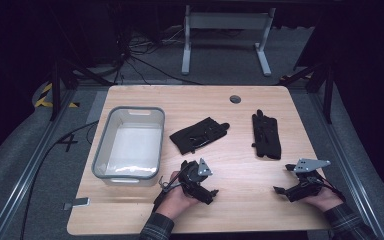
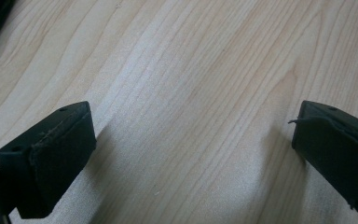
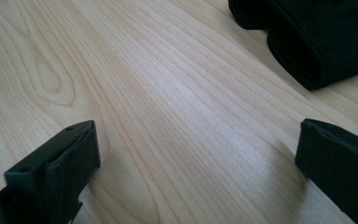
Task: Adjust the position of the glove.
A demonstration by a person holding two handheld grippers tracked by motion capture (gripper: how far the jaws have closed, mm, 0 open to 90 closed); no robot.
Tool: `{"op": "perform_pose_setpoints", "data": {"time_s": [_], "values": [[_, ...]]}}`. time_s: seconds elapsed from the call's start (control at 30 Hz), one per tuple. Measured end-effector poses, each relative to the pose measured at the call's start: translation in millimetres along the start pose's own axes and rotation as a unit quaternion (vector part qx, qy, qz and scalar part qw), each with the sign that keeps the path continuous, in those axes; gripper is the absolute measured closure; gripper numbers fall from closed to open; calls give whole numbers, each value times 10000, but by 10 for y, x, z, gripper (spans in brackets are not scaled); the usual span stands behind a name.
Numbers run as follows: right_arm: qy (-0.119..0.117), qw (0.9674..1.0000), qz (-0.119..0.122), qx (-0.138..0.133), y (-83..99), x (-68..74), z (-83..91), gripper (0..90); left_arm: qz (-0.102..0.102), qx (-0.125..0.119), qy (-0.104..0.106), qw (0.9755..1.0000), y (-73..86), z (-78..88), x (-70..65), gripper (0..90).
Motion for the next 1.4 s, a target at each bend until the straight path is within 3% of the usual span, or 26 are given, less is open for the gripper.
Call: {"op": "perform_pose_setpoints", "data": {"time_s": [0.13, 0.17, 0.2, 0.27, 0.33, 0.37, 0.4, 0.43, 0.5, 0.53, 0.57, 0.77, 0.9, 1.4], "values": [[-28, 10000, 45, 54, 2, -4, 8, 23, -25, 4, 22, 10000, -1, 0, 1, 0], [-42, 9999, 59, 85, -4, -3, 20, 69, -38, 7, 30, 10000, -1, 0, 3, 0], [-71, 9999, 73, 92, -28, -23, 61, 205, -44, 8, 36, 10000, 0, 1, 3, 0], [-56, 9999, 50, 77, -41, -33, 71, 226, -67, 3, 42, 10000, 0, 3, 6, 0], [1, 10000, 45, -29, -105, -77, 114, 353, -91, 0, 62, 9999, 1, 5, 9, 1], [1, 10000, 45, -29, -105, -77, 114, 353, -91, 0, 62, 9999, 1, 5, 9, 1], [2, 9999, 37, -128, -170, -109, 140, 452, -103, 4, 68, 9999, 2, 6, 12, 1], [2, 9999, 37, -128, -170, -109, 140, 452, -111, 5, 77, 9999, 2, 6, 13, 1], [-10, 9998, 21, -181, -232, -137, 150, 546, -144, 17, 80, 9999, 6, 12, 19, 3], [-47, 9998, 16, -184, -277, -149, 142, 615, -152, 15, 90, 9998, 5, 13, 22, 4], [-47, 9998, 16, -184, -277, -149, 142, 615, -152, 15, 90, 9998, 5, 13, 22, 3], [-163, 9998, 18, -93, -373, -179, 67, 831, -157, 21, 114, 9998, -2, 8, 37, 1], [-170, 9998, -9, -117, -484, -270, 7, 897, -202, 43, 146, 9997, -3, 7, 41, 0], [-179, 9994, -23, -302, -791, -483, -214, 900, -228, 52, 170, 9996, -2, 8, 41, 0]]}}
Point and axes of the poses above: each handheld gripper's, and its own axes: z roughly backward along the jaws, y roughly out of its underside, x roughly to its left, the point moved 9 cm from there along -z, roughly forward along the jaws, and after that the axes turned 10 degrees about y, right-handed, at the moved point
